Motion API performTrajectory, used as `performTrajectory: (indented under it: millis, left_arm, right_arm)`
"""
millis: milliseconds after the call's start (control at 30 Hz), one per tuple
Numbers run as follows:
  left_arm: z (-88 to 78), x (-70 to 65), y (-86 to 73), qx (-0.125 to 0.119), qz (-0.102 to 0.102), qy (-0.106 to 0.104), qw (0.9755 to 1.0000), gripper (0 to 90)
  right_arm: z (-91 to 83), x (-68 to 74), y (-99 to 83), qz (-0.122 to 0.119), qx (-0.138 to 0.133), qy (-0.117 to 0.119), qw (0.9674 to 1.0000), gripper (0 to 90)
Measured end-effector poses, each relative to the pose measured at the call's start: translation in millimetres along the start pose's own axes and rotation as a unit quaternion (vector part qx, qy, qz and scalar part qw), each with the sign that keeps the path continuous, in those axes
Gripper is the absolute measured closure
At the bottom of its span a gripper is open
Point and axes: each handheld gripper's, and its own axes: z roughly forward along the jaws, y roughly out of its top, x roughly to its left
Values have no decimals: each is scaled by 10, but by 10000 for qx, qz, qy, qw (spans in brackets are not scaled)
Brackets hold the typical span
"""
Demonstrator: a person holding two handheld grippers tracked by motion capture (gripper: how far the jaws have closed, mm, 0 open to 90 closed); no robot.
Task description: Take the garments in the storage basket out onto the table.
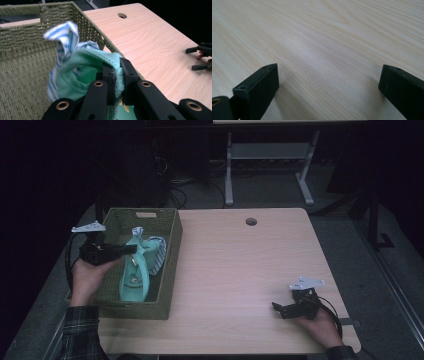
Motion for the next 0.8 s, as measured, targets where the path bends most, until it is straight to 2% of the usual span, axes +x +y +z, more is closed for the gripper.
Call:
performTrajectory:
  millis: [300, 800]
  left_arm:
    - [-69, -69, 146, -117, 99, -124, 9998, 833]
    - [-128, -291, 463, -304, 385, -275, 9984, 834]
  right_arm:
    - [0, -2, 0, -11, 3, -4, 10000, 25]
    - [0, 0, 0, 3, -2, 0, 10000, 25]
